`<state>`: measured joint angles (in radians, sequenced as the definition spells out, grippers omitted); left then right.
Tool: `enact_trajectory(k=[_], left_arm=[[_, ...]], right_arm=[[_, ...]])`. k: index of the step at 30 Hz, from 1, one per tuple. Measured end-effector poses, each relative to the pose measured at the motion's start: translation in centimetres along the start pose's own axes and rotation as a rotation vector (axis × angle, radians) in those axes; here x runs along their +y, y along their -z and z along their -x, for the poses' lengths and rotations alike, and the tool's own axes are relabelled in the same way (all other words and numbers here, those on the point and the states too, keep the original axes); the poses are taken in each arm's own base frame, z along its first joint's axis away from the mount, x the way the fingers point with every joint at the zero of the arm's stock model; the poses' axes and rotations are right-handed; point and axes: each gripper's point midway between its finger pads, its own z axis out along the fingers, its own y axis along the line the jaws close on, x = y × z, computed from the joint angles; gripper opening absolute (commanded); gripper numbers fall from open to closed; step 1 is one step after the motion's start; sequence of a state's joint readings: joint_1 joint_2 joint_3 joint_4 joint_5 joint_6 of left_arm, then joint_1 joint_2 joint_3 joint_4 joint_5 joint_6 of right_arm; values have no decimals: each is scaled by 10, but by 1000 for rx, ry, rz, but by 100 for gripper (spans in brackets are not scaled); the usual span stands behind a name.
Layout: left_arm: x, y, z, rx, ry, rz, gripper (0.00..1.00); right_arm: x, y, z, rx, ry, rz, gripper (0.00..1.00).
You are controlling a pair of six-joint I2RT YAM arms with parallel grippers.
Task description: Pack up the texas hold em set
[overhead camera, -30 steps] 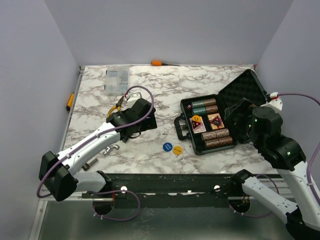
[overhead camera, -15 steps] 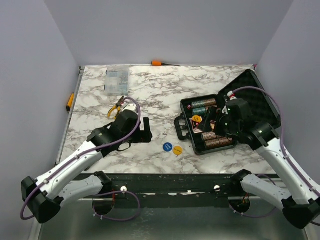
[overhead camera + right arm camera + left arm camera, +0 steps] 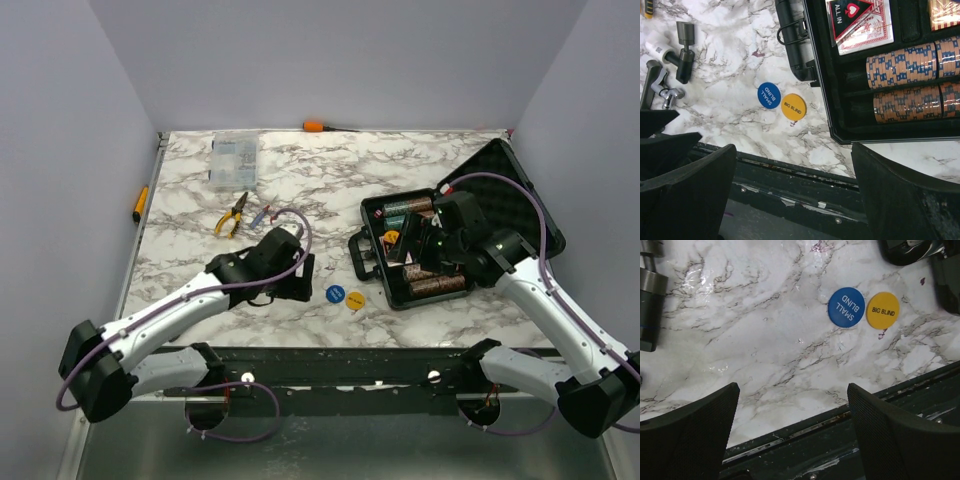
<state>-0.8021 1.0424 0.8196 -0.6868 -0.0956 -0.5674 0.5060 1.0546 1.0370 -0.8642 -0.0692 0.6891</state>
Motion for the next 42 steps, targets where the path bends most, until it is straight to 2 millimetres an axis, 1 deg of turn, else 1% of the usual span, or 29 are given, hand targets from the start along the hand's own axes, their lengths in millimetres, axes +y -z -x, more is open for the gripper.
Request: enact_trajectory(k=[2,5,10,15,18,22,27,37,42], left_arm=[[-5,-14,-6,46,-33,12,86],[-17,-33,-9,99,-122,15,82],[-41,-65,-8,161,-307,-27,83],[-50,-86,-13,218,-417,-71,82],[-54,-96,-13,233,-452,-85,82],[-55,-103,-12,237,-479,-89,82],[-51,-116,-19,267,-502,-78,82],[-49,-129,-26,287,-516,-68,79],[-54,-133,-25,279,-530,-61,76]], right_arm=[[0,1,-1,1,-3,-1,100],[-1,7,-2,-6,-7,4,100],[-6,29,-9,-46,-14,23,100],[-16,43,-16,-73,-15,13,100],[-23,49,-16,-97,-14,-7,100],[-29,52,-15,-114,-7,-32,100],[-33,51,-13,-121,11,-48,100],[-39,48,-14,-119,44,-74,100],[-43,47,-17,-112,57,-87,100]])
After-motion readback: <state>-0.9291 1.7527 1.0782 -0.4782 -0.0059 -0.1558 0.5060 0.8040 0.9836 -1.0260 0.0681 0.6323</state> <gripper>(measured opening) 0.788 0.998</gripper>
